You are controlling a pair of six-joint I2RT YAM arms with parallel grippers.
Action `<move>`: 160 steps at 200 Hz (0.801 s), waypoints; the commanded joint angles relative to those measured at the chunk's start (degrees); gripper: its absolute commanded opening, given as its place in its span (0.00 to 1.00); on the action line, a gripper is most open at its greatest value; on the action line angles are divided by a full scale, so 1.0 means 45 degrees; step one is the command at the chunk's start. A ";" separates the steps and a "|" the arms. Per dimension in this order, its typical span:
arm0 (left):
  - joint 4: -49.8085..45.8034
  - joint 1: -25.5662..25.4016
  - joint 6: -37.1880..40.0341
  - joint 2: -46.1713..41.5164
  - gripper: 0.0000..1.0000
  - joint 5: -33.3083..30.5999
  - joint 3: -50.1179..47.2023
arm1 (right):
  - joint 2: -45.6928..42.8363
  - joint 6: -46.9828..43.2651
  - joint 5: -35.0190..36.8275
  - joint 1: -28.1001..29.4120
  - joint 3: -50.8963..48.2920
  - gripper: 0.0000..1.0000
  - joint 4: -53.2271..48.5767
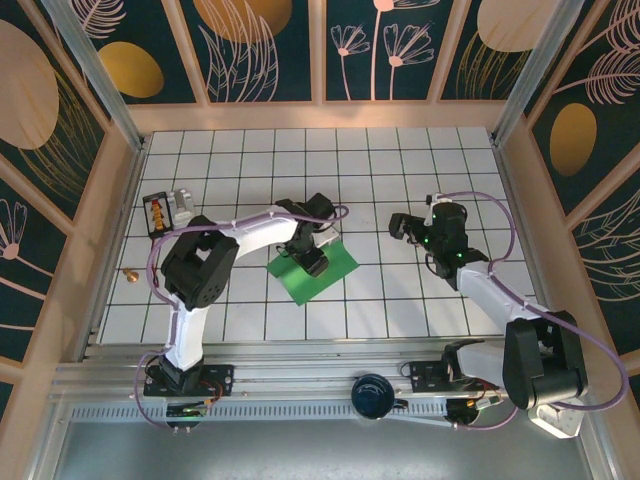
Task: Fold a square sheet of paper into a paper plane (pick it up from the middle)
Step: First fold the square sheet of paper in half at the center of the table.
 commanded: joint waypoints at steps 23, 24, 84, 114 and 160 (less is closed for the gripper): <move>0.2542 0.0008 -0.1587 -0.1933 0.33 0.2551 -0.1178 | -0.0157 0.0349 -0.0130 0.0093 0.0089 0.99 -0.0083; 0.2606 0.0008 -0.1634 -0.1976 0.32 0.2622 -0.1207 | -0.0152 0.0353 -0.0141 0.0084 0.0099 0.99 -0.0093; 1.0569 0.1503 -0.8289 -0.5131 0.19 0.6779 -0.4700 | -0.0404 0.0221 -0.0649 0.0163 0.0983 0.99 -0.0882; 1.7413 0.1859 -1.3605 -0.5518 0.19 0.6982 -0.7847 | -0.0214 0.0165 -0.1880 0.0356 0.1459 0.99 -0.0921; 1.8246 0.1842 -1.5407 -0.4647 0.17 0.5176 -0.9193 | 0.0601 0.0126 -0.2198 0.1384 0.1833 0.98 -0.0278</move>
